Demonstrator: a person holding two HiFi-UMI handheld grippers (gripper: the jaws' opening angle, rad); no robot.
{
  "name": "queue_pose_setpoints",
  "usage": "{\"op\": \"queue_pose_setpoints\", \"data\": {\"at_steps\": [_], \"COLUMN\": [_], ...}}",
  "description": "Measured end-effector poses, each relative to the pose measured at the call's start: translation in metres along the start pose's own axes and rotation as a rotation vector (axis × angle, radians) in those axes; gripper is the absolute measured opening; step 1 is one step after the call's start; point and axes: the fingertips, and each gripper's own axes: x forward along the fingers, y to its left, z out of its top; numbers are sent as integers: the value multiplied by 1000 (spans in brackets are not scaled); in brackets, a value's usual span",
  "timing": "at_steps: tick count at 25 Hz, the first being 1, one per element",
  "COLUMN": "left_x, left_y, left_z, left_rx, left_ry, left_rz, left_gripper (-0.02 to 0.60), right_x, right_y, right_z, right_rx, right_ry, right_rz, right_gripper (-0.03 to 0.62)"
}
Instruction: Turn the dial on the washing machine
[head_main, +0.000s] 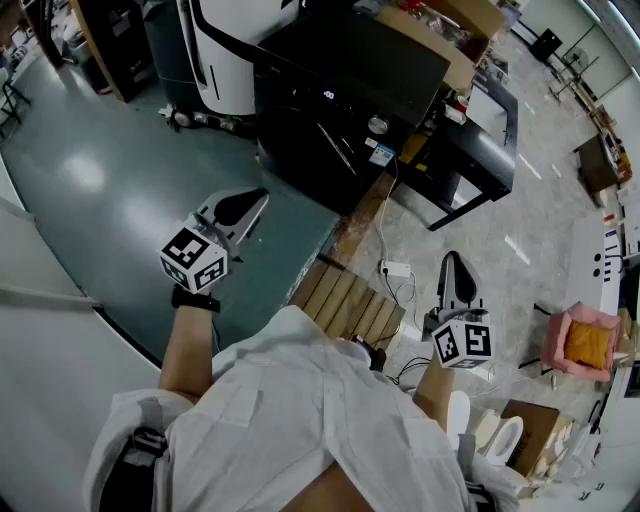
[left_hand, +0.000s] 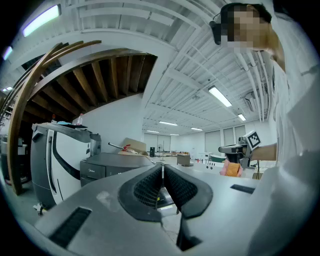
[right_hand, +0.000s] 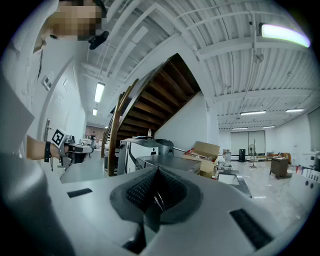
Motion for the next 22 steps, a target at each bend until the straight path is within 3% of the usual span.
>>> {"op": "queue_pose_setpoints", "data": {"at_steps": [11, 15, 22], "left_x": [-5, -12, -2], "left_y": [9, 14, 15], "left_z": [-4, -4, -26], "left_rx": [-11, -26, -65], "left_ry": [3, 5, 36], "left_rz": [-1, 10, 6], "left_gripper": [17, 17, 17], "right_x": [7, 12, 29], "right_y": [8, 18, 29], "right_z": [-3, -4, -28], "right_rx": [6, 53, 33], "right_ry": [6, 7, 82], "right_rz": [11, 54, 115], "right_gripper": [0, 2, 2]}}
